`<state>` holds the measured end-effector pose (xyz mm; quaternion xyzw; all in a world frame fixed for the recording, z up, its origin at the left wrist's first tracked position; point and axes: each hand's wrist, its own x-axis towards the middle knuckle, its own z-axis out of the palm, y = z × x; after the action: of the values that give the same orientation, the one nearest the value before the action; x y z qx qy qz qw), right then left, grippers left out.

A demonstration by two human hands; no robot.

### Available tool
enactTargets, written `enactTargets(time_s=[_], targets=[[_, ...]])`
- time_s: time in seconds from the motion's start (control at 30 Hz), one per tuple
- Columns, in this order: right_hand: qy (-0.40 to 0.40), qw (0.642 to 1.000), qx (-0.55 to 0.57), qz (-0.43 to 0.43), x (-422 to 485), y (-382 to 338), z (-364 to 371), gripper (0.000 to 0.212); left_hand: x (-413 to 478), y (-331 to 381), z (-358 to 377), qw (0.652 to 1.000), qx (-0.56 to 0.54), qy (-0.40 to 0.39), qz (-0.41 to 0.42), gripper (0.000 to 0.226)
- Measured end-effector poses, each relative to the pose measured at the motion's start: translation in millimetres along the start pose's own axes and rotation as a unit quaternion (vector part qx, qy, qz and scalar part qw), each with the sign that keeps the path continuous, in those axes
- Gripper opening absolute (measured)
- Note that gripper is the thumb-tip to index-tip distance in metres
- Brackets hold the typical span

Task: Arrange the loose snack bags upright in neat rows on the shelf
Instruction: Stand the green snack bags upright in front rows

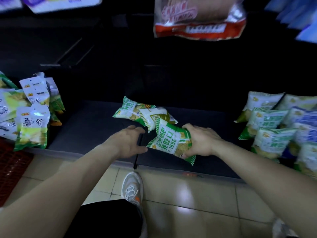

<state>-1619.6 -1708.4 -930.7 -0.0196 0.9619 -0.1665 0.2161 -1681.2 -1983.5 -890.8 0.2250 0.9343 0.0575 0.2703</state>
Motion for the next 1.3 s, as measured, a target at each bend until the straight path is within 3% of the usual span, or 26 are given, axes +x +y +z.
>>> enactTargets(time_s=[0.2, 0.33, 0.43, 0.6, 0.8, 1.1, 1.3], targets=[[0.070, 0.997, 0.040, 0.018, -103, 25, -63, 0.111, -13, 83, -17, 0.988, -0.100, 0.057, 0.102, 0.108], [0.118, 0.992, 0.038, 0.032, -160, 44, -70, 0.111, -22, 150, -15, 0.963, -0.181, 0.083, 0.184, 0.077], [0.127, 0.990, 0.030, 0.055, -191, 69, -68, 0.112, -23, 191, -11, 0.948, -0.211, 0.097, 0.217, 0.073], [0.119, 0.980, -0.062, 0.149, -232, 137, -65, 0.102, -8, 247, 6, 0.962, -0.098, 0.108, 0.229, 0.088], [0.033, 0.961, 0.014, 0.275, -280, 232, -58, 0.095, 41, 312, 58, 0.970, 0.015, 0.104, 0.218, 0.094], [0.005, 0.954, 0.086, 0.288, -296, 287, -38, 0.083, 109, 400, 116, 0.962, 0.169, 0.085, 0.199, 0.083], [0.013, 0.951, 0.104, 0.290, -299, 302, -32, 0.084, 131, 418, 145, 0.965, 0.168, 0.039, 0.199, 0.078]])
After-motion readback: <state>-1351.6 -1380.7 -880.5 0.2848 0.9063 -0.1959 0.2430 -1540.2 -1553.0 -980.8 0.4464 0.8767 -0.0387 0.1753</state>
